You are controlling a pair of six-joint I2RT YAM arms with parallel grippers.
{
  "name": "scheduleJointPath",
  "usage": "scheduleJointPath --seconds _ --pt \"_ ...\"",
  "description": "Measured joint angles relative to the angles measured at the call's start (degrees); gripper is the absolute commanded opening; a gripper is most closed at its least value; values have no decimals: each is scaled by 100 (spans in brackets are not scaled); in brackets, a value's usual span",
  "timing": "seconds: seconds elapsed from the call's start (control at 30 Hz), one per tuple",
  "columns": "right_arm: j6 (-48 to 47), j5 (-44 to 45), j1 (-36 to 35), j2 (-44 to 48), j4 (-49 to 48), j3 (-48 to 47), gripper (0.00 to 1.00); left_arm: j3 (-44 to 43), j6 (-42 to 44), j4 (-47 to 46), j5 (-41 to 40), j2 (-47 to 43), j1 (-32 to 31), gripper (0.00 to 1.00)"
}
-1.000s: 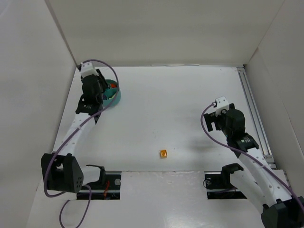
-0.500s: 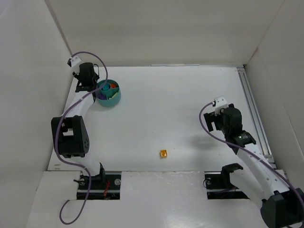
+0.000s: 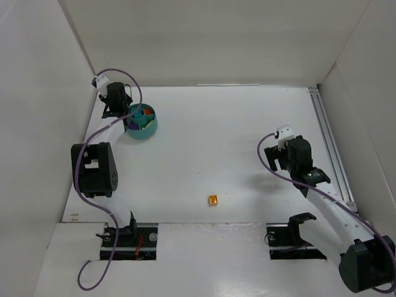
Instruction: Sort the legos into containers by color
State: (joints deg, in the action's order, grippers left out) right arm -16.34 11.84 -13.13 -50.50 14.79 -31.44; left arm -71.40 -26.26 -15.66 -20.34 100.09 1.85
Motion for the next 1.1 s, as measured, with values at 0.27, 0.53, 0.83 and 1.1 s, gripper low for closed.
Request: scheduleJointPath --seconds 0.27,0.53,0.83,1.1 --pt "0 24 0 -15 11 0 100 0 -129 -131 37 459 -2 30" --pt "0 26 0 -125 22 -2 100 -17 -190 -122 42 599 -2 42" --pt "0 26 0 -225 20 -57 100 -63 -236 -20 63 601 0 49" --pt "-291 -393 2 -96 -35 -66 100 199 -310 195 221 118 -37 80"
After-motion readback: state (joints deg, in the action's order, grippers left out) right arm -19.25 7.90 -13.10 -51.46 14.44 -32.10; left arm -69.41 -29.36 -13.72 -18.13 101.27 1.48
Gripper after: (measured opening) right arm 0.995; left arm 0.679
